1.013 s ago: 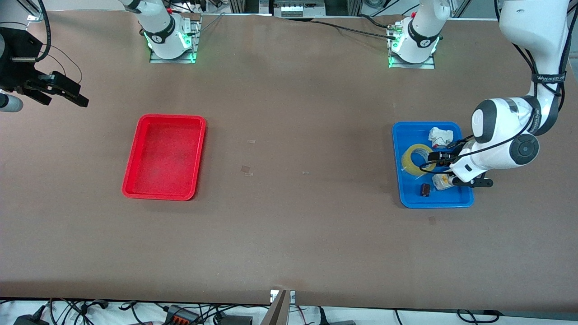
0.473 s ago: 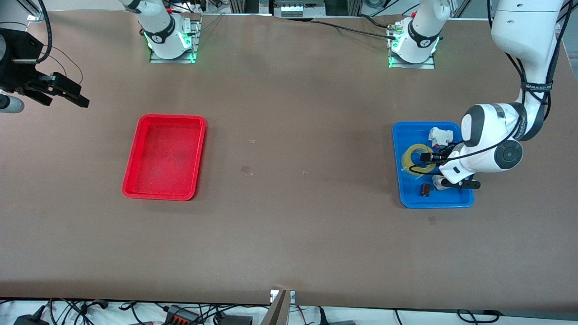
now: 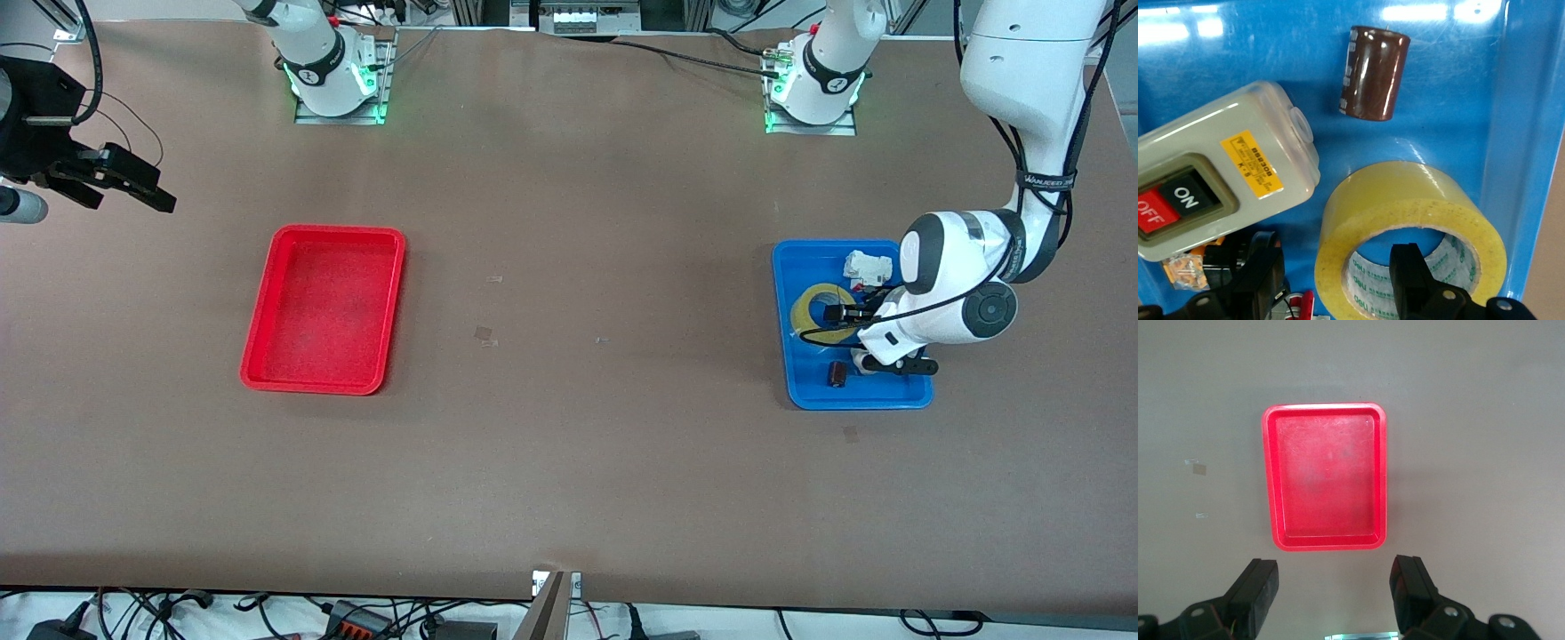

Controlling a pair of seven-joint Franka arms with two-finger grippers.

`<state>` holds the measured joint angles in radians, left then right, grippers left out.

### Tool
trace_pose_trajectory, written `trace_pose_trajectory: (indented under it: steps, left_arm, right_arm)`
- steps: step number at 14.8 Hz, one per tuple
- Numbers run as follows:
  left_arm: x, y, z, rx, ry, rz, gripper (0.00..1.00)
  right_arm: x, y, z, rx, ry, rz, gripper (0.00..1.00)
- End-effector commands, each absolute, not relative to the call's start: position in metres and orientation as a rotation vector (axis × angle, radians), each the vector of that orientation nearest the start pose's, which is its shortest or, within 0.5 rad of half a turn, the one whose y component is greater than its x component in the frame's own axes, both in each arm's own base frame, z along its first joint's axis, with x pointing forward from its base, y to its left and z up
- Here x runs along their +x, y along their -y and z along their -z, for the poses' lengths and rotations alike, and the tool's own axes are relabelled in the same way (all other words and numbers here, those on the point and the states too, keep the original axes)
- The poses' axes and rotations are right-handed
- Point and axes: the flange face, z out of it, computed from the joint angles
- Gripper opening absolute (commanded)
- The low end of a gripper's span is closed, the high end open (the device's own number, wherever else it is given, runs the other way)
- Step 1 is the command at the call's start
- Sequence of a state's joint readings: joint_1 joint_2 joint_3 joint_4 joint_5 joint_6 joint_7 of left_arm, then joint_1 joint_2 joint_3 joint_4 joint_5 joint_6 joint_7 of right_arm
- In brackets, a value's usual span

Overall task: Place and move tape with both arms
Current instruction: 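Lower the left gripper and grasp the yellow tape roll's rim, then lift the tape roll and carry it toward the table's middle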

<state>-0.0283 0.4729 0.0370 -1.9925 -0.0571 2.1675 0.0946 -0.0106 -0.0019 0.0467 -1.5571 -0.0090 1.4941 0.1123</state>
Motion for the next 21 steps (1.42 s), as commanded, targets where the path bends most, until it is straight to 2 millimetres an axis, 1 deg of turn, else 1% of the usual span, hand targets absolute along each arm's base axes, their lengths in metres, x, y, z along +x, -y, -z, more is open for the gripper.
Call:
trace_pose_trajectory:
  steps: [1, 2, 4, 6, 7, 9, 10, 11, 14, 15, 16, 18, 19, 20, 21]
  left_arm:
    - [0.576, 0.003, -0.195, -3.170, -0.090, -0.465, 0.69]
    - [0.576, 0.003, -0.195, -3.169, -0.091, -0.465, 0.57]
    - [0.577, 0.002, -0.195, -3.171, -0.085, -0.462, 0.37]
    - [0.577, -0.004, -0.196, -3.171, -0.073, -0.462, 0.24]
    - [0.578, -0.004, -0.198, -3.174, -0.074, -0.459, 0.20]
    - [0.582, -0.007, -0.206, -3.175, -0.080, -0.454, 0.15]
    - [0.585, -0.013, -0.218, -3.178, -0.066, -0.463, 0.15]
    - [0.590, -0.016, -0.231, -3.180, -0.063, -0.485, 0.15]
    - [0.605, -0.005, -0.285, -3.168, -0.034, -0.581, 0.15]
    - [0.607, 0.002, -0.300, -3.165, -0.018, -0.583, 0.15]
    - [0.609, 0.021, -0.309, -3.166, -0.005, -0.568, 0.15]
    - [0.612, 0.055, -0.316, -3.164, 0.073, -0.548, 0.15]
    - [0.611, 0.074, -0.316, -3.163, 0.083, -0.545, 0.15]
    - [0.609, 0.098, -0.316, -3.156, 0.096, -0.542, 0.15]
    - [0.612, 0.126, -0.323, -3.148, 0.119, -0.513, 0.15]
  right_arm:
    - [0.544, -0.015, -0.628, -3.150, -0.100, -0.076, 0.98]
    - [0.544, -0.014, -0.628, -3.150, -0.102, -0.076, 0.98]
    - [0.544, -0.014, -0.629, -3.150, -0.102, -0.074, 0.98]
    - [0.545, -0.014, -0.628, -3.150, -0.102, -0.076, 0.98]
    - [0.545, -0.014, -0.628, -3.150, -0.102, -0.076, 0.98]
    - [0.545, -0.013, -0.628, -3.150, -0.104, -0.076, 0.98]
    - [0.545, -0.013, -0.627, -3.150, -0.104, -0.079, 0.98]
    - [0.546, -0.013, -0.627, -3.150, -0.107, -0.079, 0.98]
    - [0.546, -0.012, -0.627, -3.151, -0.102, -0.077, 0.98]
    - [0.547, -0.012, -0.626, -3.151, -0.097, -0.074, 0.98]
    - [0.547, -0.012, -0.627, -3.150, -0.100, -0.067, 0.98]
    - [0.547, -0.012, -0.627, -3.148, -0.097, -0.069, 0.98]
    - [0.547, -0.012, -0.627, -3.148, -0.097, -0.069, 0.98]
    - [0.547, -0.012, -0.627, -3.148, -0.097, -0.069, 0.98]
    - [0.547, -0.012, -0.627, -3.148, -0.097, -0.067, 0.98]
